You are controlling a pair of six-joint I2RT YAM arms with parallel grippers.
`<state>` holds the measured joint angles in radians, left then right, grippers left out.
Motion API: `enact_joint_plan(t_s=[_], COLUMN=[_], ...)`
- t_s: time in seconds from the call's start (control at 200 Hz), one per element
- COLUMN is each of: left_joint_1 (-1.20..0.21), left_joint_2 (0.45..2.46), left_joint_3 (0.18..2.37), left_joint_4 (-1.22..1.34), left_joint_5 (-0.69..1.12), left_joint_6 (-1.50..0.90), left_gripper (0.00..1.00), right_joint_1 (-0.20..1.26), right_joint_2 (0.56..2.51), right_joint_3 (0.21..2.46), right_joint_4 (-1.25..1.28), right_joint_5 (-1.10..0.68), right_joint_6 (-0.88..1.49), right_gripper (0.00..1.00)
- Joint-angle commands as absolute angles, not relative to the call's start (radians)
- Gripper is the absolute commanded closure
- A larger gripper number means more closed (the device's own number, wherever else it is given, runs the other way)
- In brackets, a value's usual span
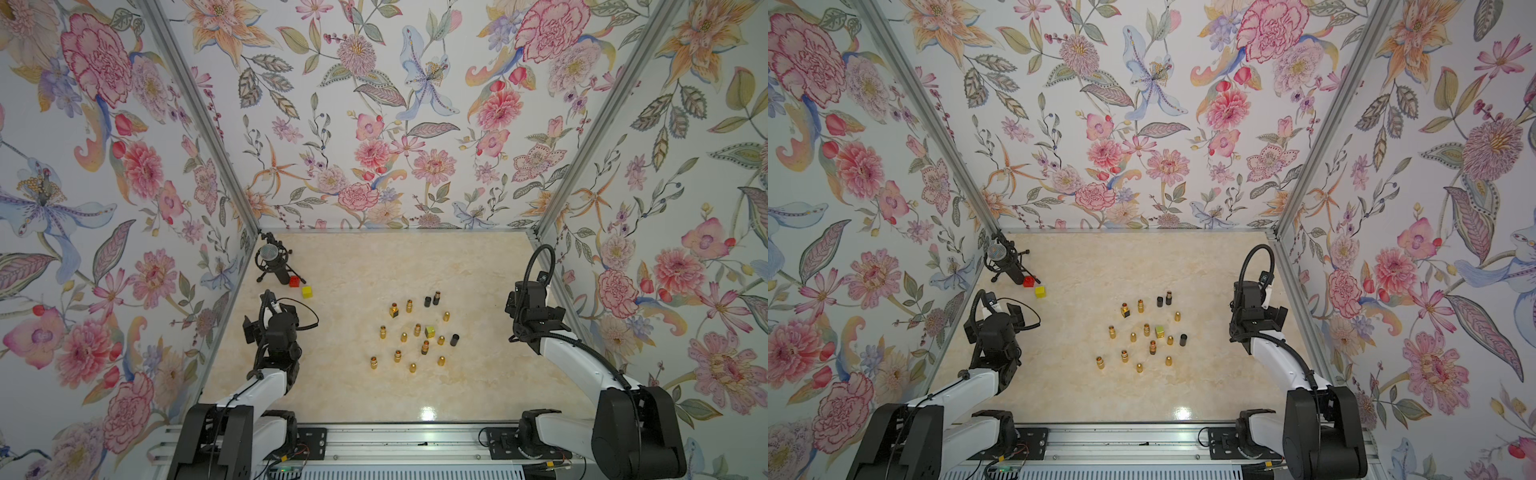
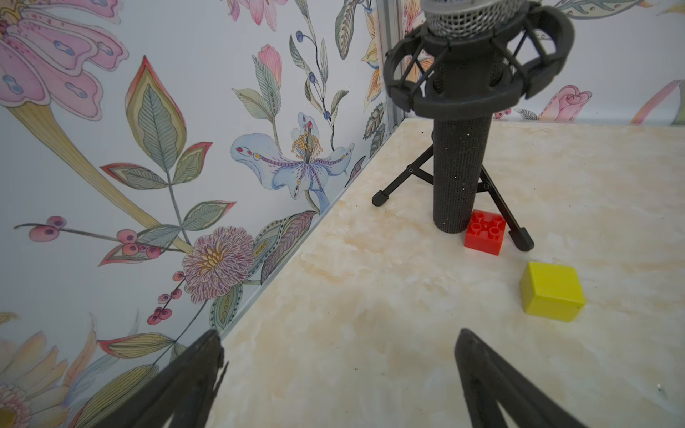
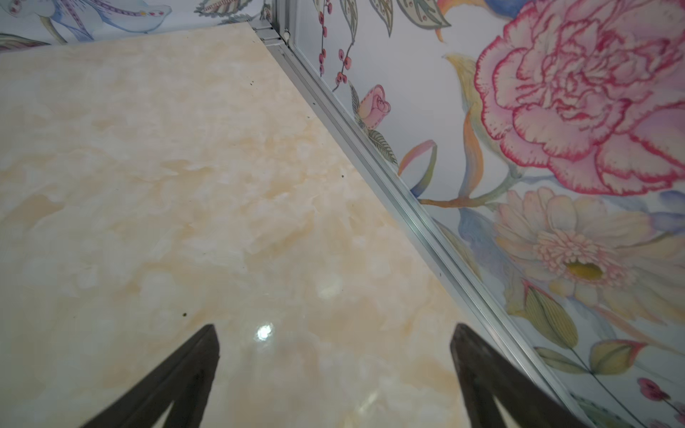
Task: Open the lipstick cap
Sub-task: Reset both arms
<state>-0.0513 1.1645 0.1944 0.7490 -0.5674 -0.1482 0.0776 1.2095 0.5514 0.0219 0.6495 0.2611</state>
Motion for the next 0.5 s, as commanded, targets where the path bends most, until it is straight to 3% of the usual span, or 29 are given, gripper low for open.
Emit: enact_joint_plan(t_s=[0.0,0.18,0.305,0.445,0.495], left_joint_1=[-0.023,-0.018,-0.019,-0.027,-0.027], left_joint_2=[1.223,1.321,1.393,1.598,1.533], left_joint_3=[0.171,0.130,0.219,0.108,0.105], left_joint_4=[1.024,1.267,1.213,1.613,1.519], left_joint_5=[-0.474,-0.402,-0.309,-0.239,-0.230], left_joint_6=[-0.102,-0.064,-0.070,-0.024,-0.037], left_gripper=[0.01,0.01,0.01,0.01,0.01], right_joint_1=[0.051,0.045,0.049,0.048,0.063], right_joint_2=[1.166,1.227,1.309,1.446,1.485], right_joint_3=[0.439,0.301,0.277,0.323,0.329], right_joint_4=[0.319,0.615,0.844,0.947,0.995], right_joint_5=[0.656,0.561,0.452,0.396,0.370], right_joint_6=[0.240,0.196,0.137,0.071,0.029], right_gripper=[0.00,0.00,0.00,0.00,0.00])
